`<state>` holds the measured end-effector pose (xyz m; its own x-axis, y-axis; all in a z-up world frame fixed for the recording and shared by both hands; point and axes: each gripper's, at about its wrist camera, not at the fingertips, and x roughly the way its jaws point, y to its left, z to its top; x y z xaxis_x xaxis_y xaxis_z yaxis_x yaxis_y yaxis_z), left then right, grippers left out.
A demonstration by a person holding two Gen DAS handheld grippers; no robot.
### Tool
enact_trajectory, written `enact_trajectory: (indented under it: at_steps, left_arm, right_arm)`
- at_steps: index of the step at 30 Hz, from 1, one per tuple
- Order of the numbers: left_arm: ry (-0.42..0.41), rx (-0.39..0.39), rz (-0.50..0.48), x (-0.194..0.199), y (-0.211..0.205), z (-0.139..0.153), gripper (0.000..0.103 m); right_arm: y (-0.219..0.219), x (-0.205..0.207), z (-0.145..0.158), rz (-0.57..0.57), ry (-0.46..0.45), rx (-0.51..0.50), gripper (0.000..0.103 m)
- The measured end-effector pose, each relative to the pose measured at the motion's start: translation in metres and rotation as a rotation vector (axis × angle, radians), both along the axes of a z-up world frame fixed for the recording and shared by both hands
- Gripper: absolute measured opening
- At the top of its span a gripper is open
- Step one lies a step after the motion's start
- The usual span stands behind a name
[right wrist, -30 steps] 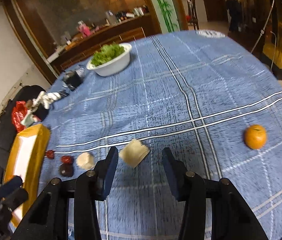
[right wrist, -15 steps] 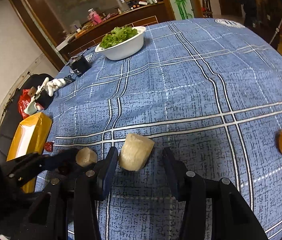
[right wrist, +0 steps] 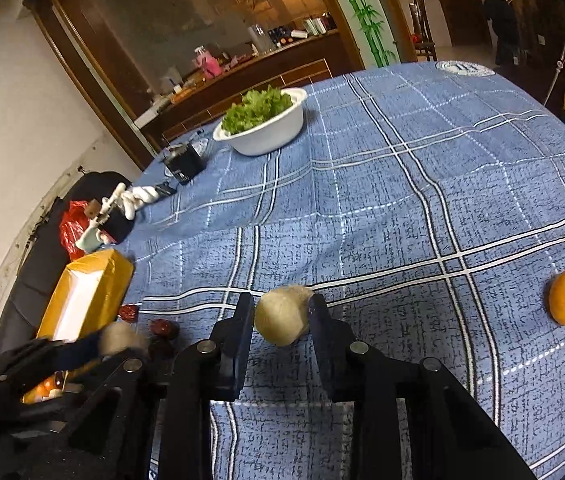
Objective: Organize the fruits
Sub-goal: 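Carry both pale pieces over the tray and open both tools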
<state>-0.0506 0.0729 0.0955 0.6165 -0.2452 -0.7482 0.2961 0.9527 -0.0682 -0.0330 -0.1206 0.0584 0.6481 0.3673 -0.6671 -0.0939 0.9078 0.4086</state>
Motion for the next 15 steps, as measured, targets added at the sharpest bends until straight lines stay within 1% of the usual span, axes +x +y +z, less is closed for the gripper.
enact_trajectory:
  at_steps: [1,3,5,8,11,12,13,14,15]
  left_arm:
    - [-0.009,-0.017,0.025,-0.007,0.012,0.006,0.029]
    - [-0.027,-0.052,0.094,-0.024,0.044,0.018,0.029]
    - [-0.034,-0.082,0.165,-0.039,0.077,0.024,0.029]
    - [-0.066,-0.045,0.289,-0.062,0.129,0.027,0.029]
    - [-0.067,-0.049,0.368,-0.081,0.171,0.024,0.029]
    - [-0.061,-0.058,0.393,-0.088,0.184,0.021,0.029]
    - [-0.055,-0.068,0.409,-0.093,0.194,0.018,0.029]
    - [-0.05,-0.081,0.422,-0.098,0.203,0.016,0.029]
    - [-0.045,-0.09,0.434,-0.099,0.208,0.013,0.029]
  right_arm:
    - [0.001,-0.002,0.002,0.006,-0.006,0.003,0.013]
    - [0.004,-0.006,0.005,0.019,-0.02,0.011,0.013]
    - [0.013,-0.01,0.01,0.021,-0.031,-0.006,0.013]
    - [0.035,-0.017,0.018,0.064,-0.044,-0.034,0.013]
    - [0.05,-0.02,0.019,0.066,-0.049,-0.082,0.013]
    - [0.053,-0.018,0.016,0.053,-0.039,-0.118,0.019]
    - [0.056,-0.016,0.013,0.036,-0.031,-0.173,0.031]
    - [0.059,-0.015,0.01,0.014,-0.029,-0.234,0.038]
    - [0.061,-0.013,0.006,-0.011,-0.031,-0.289,0.053]
